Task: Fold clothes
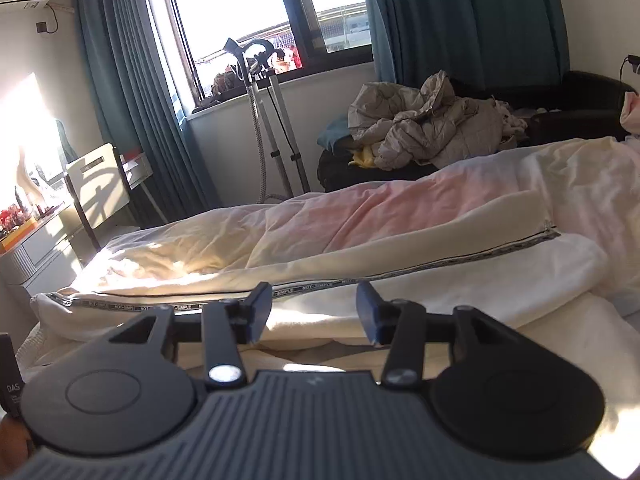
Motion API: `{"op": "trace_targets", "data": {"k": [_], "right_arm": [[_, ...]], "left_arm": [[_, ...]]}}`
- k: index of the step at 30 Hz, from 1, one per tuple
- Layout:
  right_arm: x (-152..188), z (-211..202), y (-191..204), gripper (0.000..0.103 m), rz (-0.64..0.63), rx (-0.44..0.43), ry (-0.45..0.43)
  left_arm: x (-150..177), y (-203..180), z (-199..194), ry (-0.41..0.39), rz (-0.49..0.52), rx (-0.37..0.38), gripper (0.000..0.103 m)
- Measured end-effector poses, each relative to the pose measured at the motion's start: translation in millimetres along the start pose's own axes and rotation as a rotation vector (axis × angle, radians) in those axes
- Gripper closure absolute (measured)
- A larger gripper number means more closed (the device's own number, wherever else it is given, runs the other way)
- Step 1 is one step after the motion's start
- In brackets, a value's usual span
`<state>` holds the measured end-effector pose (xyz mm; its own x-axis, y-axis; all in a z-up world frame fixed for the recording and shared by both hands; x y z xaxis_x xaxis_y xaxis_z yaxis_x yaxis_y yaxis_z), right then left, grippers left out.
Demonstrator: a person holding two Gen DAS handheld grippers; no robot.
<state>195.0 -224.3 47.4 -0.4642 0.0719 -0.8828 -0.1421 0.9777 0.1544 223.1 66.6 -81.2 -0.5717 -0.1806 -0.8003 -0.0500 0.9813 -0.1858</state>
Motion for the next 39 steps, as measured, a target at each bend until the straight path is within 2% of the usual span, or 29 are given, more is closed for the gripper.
{"op": "trace_targets", "data": {"k": [3, 6, 10, 15, 18, 21, 26, 29, 31, 35, 39], "right_arm": [[11, -42, -12, 0.055, -0.023, 0.020, -0.037], [33, -61, -21, 0.054, -0.064, 0.041, -0.080], [61, -65, -39, 0.054, -0.056, 0.069, -0.031], [68, -68, -83, 0.053, 0.140, 0.058, -0.026], [79, -69, -112, 0.052, 0.226, 0.111, -0.009], [87, -71, -133, 0.052, 0.252, 0.166, 0.010], [104, -74, -164, 0.051, 0.369, 0.220, 0.043], [111, -78, -173, 0.050, 0.426, 0.259, 0.046], [113, -83, -179, 0.045, 0.471, 0.285, 0.038], [122, -93, -197, 0.037, 0.609, 0.337, 0.026], [134, -103, -214, 0.035, 0.735, 0.398, 0.028]], "left_arm": [[10, -16, -20, -0.012, 0.043, 0.002, 0.025], [20, -25, -45, -0.025, 0.073, 0.003, 0.025], [33, -13, -72, -0.019, 0.027, -0.027, 0.024], [38, 9, -83, 0.032, -0.107, -0.069, 0.021], [39, 19, -87, 0.044, -0.180, -0.084, 0.019], [41, 24, -89, 0.049, -0.194, -0.116, 0.018], [41, 36, -95, 0.058, -0.272, -0.109, 0.016], [33, 57, -111, 0.004, -0.390, -0.105, 0.016], [27, 78, -127, -0.045, -0.492, -0.103, 0.015], [22, 142, -168, -0.171, -0.789, -0.148, 0.013], [33, 192, -192, -0.226, -1.009, -0.187, 0.013]]}}
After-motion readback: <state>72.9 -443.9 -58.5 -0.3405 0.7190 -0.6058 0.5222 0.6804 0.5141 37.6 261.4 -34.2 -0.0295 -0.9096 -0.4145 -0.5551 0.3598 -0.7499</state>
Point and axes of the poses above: each gripper's, at about its wrist camera, not at the fingertips, and z roughly the way its jaws point, y to its left, x to its underside, the point moved 6 cm from there along z, roughly the way its jaws point, and after that the axes turned 8 degrees about -z, right-handed, at the moved point
